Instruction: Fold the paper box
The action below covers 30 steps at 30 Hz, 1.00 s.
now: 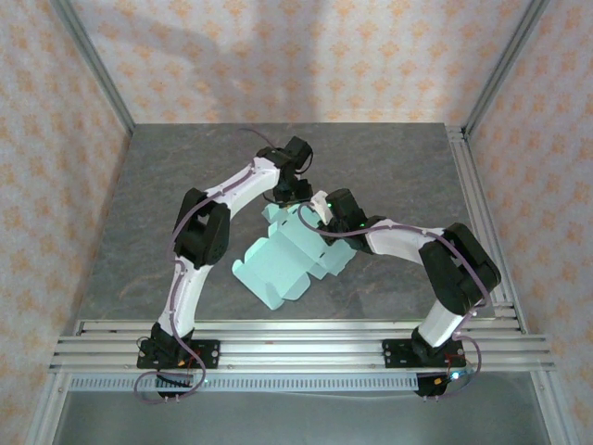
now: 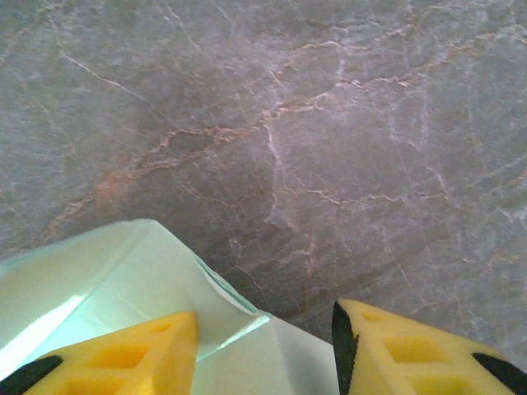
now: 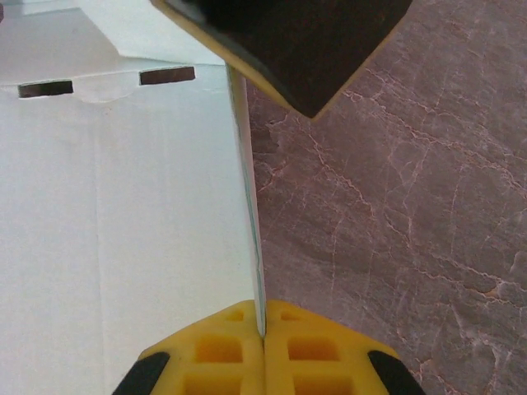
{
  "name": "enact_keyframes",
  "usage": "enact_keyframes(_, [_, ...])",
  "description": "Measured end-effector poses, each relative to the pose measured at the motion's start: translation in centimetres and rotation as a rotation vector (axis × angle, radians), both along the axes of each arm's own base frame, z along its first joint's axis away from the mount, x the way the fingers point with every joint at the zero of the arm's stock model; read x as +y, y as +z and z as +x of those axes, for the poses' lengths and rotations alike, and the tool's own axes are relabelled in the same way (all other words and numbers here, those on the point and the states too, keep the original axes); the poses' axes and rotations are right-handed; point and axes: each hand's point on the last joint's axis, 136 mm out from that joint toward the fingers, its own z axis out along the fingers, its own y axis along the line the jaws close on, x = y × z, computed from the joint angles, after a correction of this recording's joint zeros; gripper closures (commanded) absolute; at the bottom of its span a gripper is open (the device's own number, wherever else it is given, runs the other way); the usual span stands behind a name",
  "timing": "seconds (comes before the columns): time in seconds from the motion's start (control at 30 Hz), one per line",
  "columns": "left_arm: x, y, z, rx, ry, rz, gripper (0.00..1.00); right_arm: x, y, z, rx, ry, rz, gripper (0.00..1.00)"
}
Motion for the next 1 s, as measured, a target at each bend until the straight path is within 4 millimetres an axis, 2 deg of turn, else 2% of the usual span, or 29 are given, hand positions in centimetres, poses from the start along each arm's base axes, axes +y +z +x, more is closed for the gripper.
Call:
enact_keyframes(0.13, [-0.9,0.3,0.1,0.005,0.016,-0.053,0.59,-0.1,-0.1,0.1,-0.001,-0.004,-0.002,1.00])
enact_keyframes(0.3, [-1.4,0.5,0.1,0.016,0.032,-0.089,0.70,-0.2,0.0,0.2,-0.005,-0.011,-0.007,1.00])
enact_keyframes(0.37, [-1.6,0.6,0.1,0.017,0.037,-0.100,0.77,-0.2,0.0,0.2,-0.005,-0.013,-0.006,1.00])
enact_keyframes(0.47, [-1.7,0.7,0.2,0.021,0.050,-0.110,0.79,-0.2,0.0,0.2,-0.006,-0.015,-0.008,1.00])
enact_keyframes(0.53, [-1.8,0.7,0.2,0.020,0.051,-0.112,0.76,-0.2,0.0,0.2,-0.006,-0.015,-0.008,1.00])
enact_keyframes(0.6, [-1.8,0.7,0.2,0.019,0.054,-0.113,0.64,-0.2,0.0,0.2,-0.006,-0.015,-0.007,1.00])
enact_keyframes(0.63, [-1.8,0.7,0.2,0.018,0.050,-0.112,0.63,-0.2,0.0,0.2,-0.006,-0.015,-0.007,1.00])
enact_keyframes(0.7, [-1.8,0.7,0.2,0.021,0.053,-0.113,0.64,-0.3,0.0,0.3,-0.007,-0.019,-0.009,1.00])
enact_keyframes(0.77, [-1.8,0.7,0.2,0.022,0.056,-0.113,0.73,-0.4,0.0,0.3,-0.007,-0.021,-0.010,1.00])
enact_keyframes(0.87, [-1.9,0.8,0.2,0.021,0.054,-0.117,0.72,-0.4,0.0,0.3,-0.006,-0.023,-0.007,1.00])
enact_keyframes(1.0, [-1.9,1.0,0.1,0.018,0.053,-0.118,0.48,-0.5,0.0,0.4,-0.007,-0.028,-0.009,1.00])
